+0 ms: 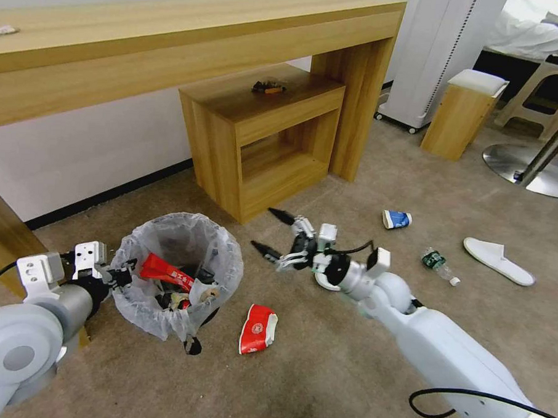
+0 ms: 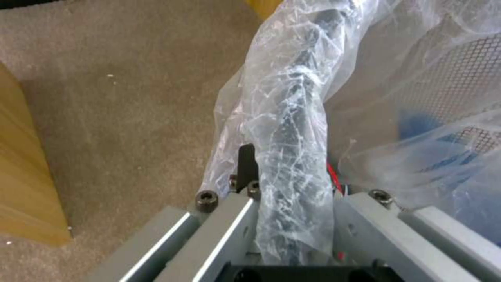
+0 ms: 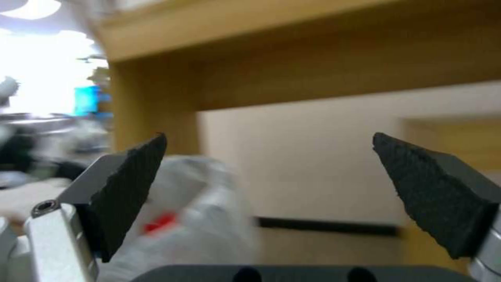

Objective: Pick up the trash bin and place the garbage on the floor into it.

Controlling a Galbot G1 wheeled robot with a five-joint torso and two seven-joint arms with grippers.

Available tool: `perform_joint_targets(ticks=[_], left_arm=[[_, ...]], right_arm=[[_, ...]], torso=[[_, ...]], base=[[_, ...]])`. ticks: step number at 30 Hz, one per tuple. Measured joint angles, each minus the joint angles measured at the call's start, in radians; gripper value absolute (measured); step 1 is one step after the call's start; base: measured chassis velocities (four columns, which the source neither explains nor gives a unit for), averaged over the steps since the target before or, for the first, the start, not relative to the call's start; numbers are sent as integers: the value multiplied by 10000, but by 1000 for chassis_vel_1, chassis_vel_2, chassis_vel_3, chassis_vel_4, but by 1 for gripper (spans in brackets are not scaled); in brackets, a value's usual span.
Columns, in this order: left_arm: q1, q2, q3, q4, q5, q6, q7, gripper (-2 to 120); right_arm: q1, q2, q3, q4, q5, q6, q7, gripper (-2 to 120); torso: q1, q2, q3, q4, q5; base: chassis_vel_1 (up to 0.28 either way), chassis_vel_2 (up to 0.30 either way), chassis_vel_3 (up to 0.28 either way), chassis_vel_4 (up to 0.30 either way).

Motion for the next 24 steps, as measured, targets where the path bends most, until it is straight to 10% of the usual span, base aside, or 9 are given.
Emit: perform_joint_targets(ticks=[11, 24], left_arm=[[5, 51, -58, 9, 37, -7, 15, 0], [110, -23, -138, -213, 76, -21, 19, 0]], right_arm=[[-2061, -368, 1836, 878, -970, -269, 4223, 100], [-3605, -620, 3263, 1715, -1961, -862, 5540, 100]], torso=[[-1, 0, 0, 0, -1], [-1, 0, 0, 0, -1]], base=[[0, 0, 0, 0], [0, 0, 0, 0]])
